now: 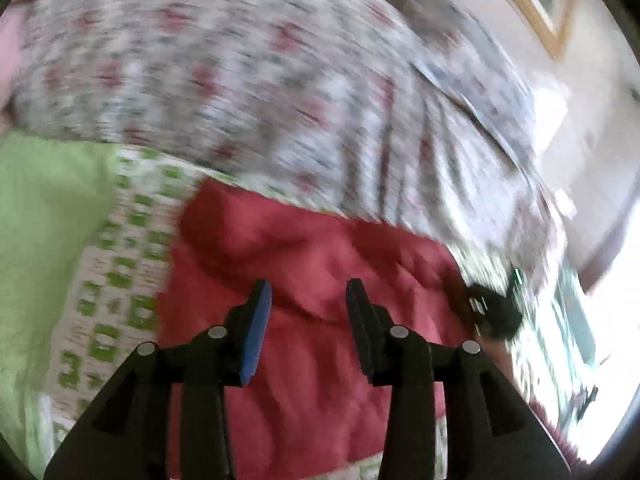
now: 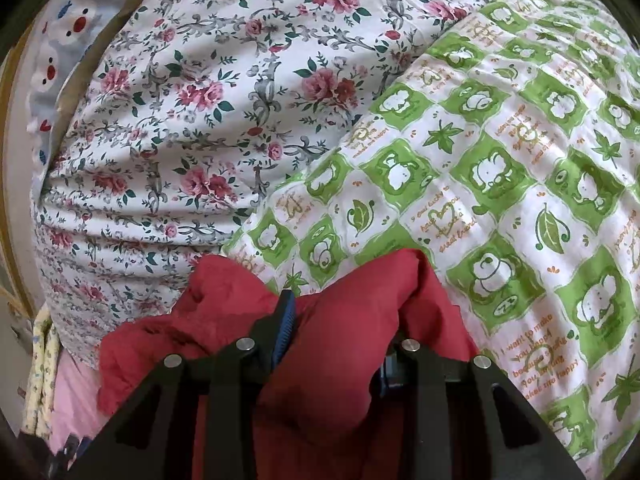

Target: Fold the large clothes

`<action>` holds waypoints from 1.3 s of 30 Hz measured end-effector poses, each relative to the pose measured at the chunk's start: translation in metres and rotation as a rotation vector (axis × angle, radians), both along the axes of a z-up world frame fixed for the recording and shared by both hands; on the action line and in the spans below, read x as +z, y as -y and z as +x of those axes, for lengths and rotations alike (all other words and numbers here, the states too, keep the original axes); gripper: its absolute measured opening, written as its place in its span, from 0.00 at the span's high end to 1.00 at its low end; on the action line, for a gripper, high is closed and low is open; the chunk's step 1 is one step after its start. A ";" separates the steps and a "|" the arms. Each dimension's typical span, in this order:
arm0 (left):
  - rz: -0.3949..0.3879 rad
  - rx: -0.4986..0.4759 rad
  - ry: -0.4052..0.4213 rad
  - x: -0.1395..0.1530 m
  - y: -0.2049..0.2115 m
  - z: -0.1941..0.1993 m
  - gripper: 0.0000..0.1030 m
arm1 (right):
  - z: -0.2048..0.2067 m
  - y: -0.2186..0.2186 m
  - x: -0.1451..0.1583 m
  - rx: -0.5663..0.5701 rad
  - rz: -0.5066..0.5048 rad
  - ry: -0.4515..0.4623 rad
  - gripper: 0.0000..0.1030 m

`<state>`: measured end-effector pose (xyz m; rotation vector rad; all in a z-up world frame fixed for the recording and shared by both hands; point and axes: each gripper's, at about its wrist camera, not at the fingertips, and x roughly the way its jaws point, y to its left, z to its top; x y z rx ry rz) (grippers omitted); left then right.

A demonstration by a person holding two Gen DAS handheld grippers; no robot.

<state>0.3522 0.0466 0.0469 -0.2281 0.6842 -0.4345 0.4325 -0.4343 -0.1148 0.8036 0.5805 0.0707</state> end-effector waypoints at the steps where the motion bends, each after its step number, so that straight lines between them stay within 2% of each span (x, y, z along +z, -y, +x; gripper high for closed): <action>1: 0.028 -0.041 -0.004 -0.007 0.019 -0.003 0.64 | 0.001 0.000 0.000 -0.001 -0.001 0.000 0.67; 3: 0.103 -0.099 -0.004 -0.024 0.056 -0.006 0.64 | 0.001 -0.001 0.000 0.002 -0.005 0.003 0.67; 5: 0.196 -0.105 -0.016 -0.043 0.086 -0.002 0.64 | 0.002 -0.002 0.002 0.011 -0.009 0.001 0.66; 8: 0.399 -0.018 0.004 -0.076 0.114 0.011 0.64 | 0.000 0.000 0.014 0.050 -0.007 -0.015 0.62; 9: 0.439 0.012 -0.001 -0.087 0.117 0.018 0.64 | -0.004 0.002 0.023 0.068 0.004 -0.004 0.60; 12: 0.421 0.043 -0.003 -0.099 0.112 0.029 0.64 | -0.030 0.005 0.054 0.119 0.020 0.089 0.49; 13: 0.421 0.052 -0.009 -0.099 0.111 0.031 0.64 | -0.039 0.004 0.063 0.128 0.012 0.117 0.39; 14: 0.419 0.059 -0.014 -0.097 0.111 0.032 0.64 | -0.056 0.002 0.077 0.131 -0.017 0.167 0.26; 16: 0.414 0.070 -0.025 -0.097 0.110 0.035 0.64 | -0.083 -0.008 0.096 0.127 -0.105 0.253 0.14; 18: 0.419 0.074 -0.035 -0.099 0.111 0.038 0.64 | -0.098 -0.033 0.107 0.165 -0.243 0.297 0.09; 20: 0.421 0.076 -0.049 -0.099 0.113 0.040 0.64 | -0.093 -0.064 0.105 0.234 -0.378 0.257 0.09; 23: 0.415 0.064 -0.083 -0.096 0.112 0.044 0.64 | -0.072 -0.115 0.082 0.343 -0.613 0.164 0.10; 27: 0.380 0.060 -0.113 -0.088 0.096 0.053 0.64 | -0.037 -0.139 0.045 0.370 -0.796 0.029 0.11; 29: 0.376 0.108 -0.111 -0.084 0.081 0.061 0.64 | -0.022 -0.128 0.030 0.342 -0.778 -0.019 0.10; 33: 0.321 0.209 -0.150 -0.085 0.044 0.088 0.64 | -0.003 -0.094 0.022 0.279 -0.614 -0.052 0.10; 36: 0.259 0.241 -0.213 -0.096 0.026 0.113 0.64 | 0.002 -0.089 0.020 0.264 -0.593 -0.067 0.09; 39: 0.253 0.255 -0.217 -0.102 0.023 0.122 0.64 | 0.008 -0.087 0.017 0.262 -0.586 -0.081 0.08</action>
